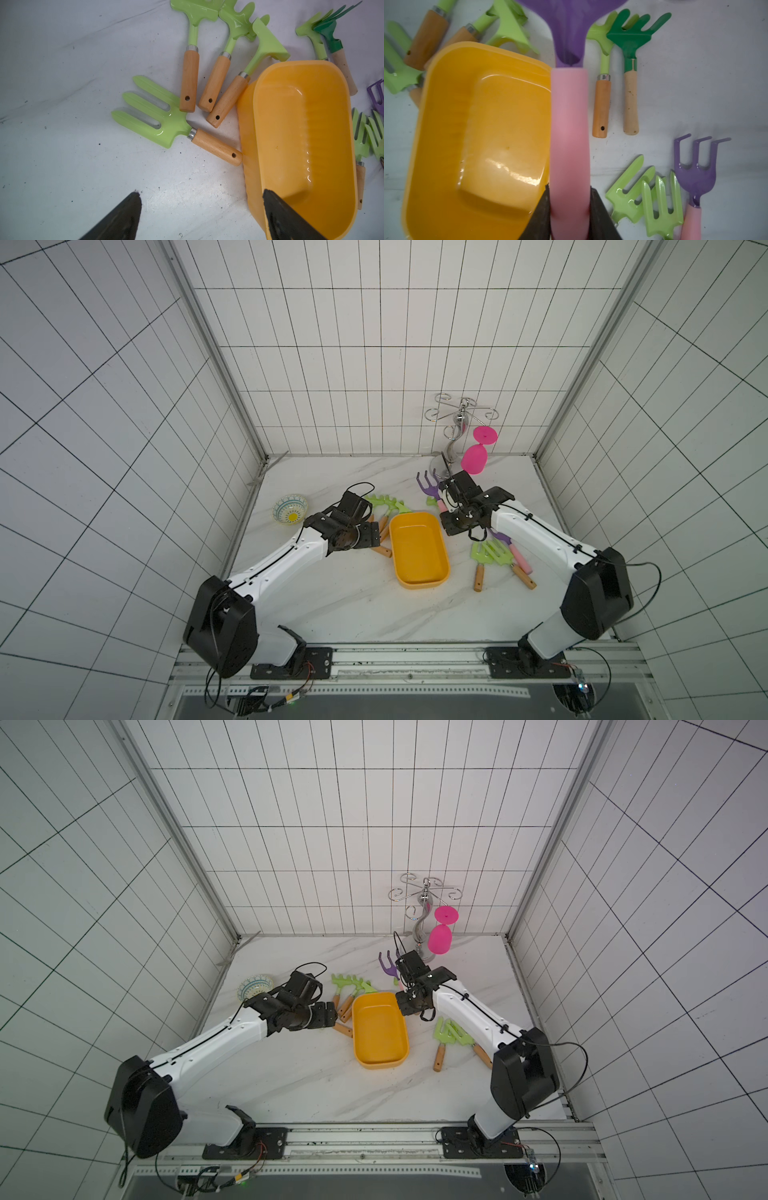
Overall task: Put the rake into the storage box
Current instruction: Pick up the rake at the center of the board, then place the rake in the storage box.
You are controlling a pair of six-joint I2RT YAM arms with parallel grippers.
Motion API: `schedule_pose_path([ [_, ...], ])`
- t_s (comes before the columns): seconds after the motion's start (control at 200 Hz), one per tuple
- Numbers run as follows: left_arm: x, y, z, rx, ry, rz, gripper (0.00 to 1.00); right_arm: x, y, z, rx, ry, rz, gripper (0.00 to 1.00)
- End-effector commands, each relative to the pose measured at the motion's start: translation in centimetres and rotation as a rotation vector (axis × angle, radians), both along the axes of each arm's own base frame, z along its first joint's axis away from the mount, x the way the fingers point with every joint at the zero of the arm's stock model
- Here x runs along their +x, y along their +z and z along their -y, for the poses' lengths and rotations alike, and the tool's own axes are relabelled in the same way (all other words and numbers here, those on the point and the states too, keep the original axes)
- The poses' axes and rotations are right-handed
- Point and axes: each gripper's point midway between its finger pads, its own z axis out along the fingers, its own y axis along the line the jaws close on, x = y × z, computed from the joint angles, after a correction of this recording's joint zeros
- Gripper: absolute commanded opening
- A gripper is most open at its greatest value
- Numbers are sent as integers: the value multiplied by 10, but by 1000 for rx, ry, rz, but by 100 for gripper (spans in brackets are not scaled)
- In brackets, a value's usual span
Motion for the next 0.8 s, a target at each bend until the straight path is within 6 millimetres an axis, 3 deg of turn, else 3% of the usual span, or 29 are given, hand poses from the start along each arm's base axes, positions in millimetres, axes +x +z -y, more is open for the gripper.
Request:
schedule_pose_path([
  [0.0,9,18,3,-3,2,56,93,-27,20,-11,37,-100,-30,26],
  [0.12,10,27,0,-6,12,83,93,-46,16,-29,54,-139,-40,25],
  [0.32,7,46,-12,8,45,139,93,-74,-15,-52,27,-184,-72,24],
  [0.54,-7,49,-22,-3,60,150,93,-99,-42,-48,-24,-218,-85,24],
  [0.794,-18,40,-29,0,69,142,93,-102,-73,-47,-101,-199,-122,25],
])
